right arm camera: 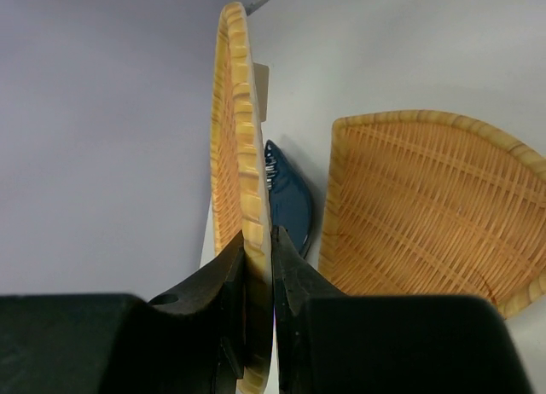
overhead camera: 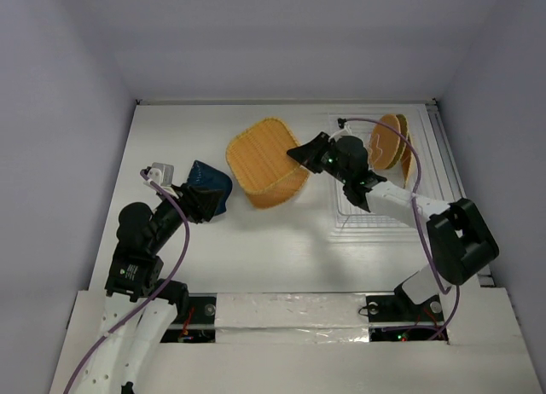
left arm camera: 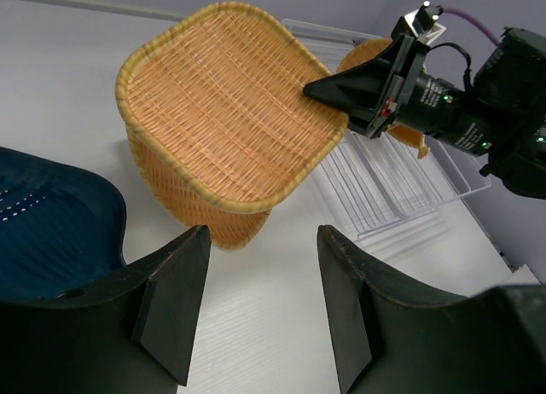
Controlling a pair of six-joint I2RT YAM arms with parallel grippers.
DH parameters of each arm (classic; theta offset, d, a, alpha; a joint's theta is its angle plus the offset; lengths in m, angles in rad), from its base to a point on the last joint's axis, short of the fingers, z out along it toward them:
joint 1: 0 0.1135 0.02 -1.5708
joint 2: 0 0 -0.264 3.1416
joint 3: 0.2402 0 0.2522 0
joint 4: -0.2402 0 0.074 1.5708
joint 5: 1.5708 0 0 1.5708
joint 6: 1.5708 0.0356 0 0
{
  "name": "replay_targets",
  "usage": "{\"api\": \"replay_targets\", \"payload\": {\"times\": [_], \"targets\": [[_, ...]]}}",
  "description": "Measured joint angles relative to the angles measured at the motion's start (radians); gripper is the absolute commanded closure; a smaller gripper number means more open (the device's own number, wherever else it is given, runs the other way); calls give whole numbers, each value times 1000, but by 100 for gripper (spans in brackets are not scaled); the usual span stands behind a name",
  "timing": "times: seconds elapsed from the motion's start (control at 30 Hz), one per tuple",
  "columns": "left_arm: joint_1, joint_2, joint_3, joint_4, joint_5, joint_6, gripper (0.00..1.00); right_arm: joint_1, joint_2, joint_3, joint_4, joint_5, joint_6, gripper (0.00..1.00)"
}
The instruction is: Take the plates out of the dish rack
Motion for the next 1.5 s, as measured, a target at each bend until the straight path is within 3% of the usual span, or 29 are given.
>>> {"api": "replay_targets", "payload": {"times": [0.53,0.83,1.07,1.3,1.5], "targets": [[0,0,0,0,0,0,51,3,113,-43,48,38,67,100],[0,0,0,0,0,0,50,5,187,-70,56,42,79,91],[0,0,0,0,0,-1,50,6,192,-81,81,48,80,63],[0,0,0,0,0,-1,50,11,192,-103,82,62,74,43],[0,0,0,0,0,-2,51,12,182,-120,65,87,56,16]]}}
